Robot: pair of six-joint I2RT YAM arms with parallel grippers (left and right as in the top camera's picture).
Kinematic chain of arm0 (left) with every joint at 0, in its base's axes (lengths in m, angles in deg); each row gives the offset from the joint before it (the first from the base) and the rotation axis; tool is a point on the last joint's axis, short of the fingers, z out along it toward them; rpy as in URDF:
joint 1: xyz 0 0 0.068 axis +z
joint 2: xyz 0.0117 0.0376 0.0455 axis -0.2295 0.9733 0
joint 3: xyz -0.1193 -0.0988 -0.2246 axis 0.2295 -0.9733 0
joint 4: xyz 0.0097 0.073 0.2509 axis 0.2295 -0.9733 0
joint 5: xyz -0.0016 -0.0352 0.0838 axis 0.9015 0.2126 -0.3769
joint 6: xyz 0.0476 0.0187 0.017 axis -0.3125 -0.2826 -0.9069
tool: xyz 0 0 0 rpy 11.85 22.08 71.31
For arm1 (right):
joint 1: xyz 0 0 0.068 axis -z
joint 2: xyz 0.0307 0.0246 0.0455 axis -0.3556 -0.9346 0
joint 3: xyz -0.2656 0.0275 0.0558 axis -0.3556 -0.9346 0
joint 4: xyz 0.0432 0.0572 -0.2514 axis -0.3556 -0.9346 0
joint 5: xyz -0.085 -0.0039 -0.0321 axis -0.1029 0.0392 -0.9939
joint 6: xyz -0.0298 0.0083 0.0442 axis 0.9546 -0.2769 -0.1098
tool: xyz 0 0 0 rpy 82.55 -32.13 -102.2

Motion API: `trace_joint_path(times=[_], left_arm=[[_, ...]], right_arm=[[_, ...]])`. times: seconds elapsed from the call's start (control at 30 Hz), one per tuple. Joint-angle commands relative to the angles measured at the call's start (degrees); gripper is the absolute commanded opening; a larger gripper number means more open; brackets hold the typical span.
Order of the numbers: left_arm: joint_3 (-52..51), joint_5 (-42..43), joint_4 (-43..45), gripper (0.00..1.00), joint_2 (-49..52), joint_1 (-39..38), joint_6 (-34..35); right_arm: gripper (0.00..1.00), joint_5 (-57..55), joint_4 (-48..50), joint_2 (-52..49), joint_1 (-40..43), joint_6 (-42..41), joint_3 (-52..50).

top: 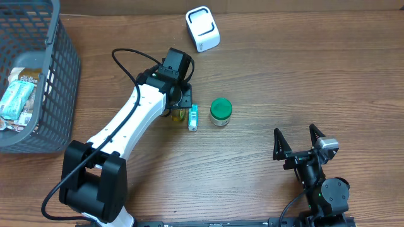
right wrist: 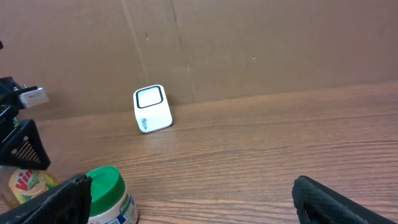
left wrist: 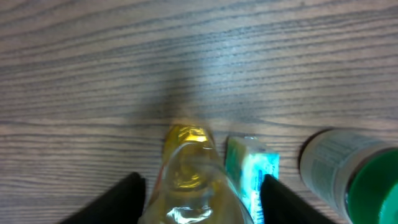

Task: Scan the item barcode
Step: 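Carry the oil bottle past the scanner and lower it near the tissue pack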

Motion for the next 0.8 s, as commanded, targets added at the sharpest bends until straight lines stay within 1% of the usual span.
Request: trace_joint_path(times=[0.0,0.07,0.17,0.47,0.77], left_arm=[[-1.6,1.6,-0.4,0.76,0.2,-0.1,0.4],[-1.6,1.6,-0.5,0.90,0.2,-0.1,0.4],[-1.6,1.6,-0.6,1.00,0.2,-0.1,0.4],[0.5,1.2,-2.6,1.00,0.1,0.0,0.1],[10.4,-0.4,-7.9,1.00,0.1,0.0,-1.8]], right_arm=[[1.00,0.3,0.3,0.1,0.1,0.0,-0.6],[1.00,0.3,0.3,0.1,0.1,0.0,-0.6],[1.00,0.3,0.3,0.1,0.1,0.0,-0.6],[1.00,0.3,0.3,0.1,0.1,0.0,-0.6],[1.00,0.3,0.3,0.1,0.1,0.0,-0.6]])
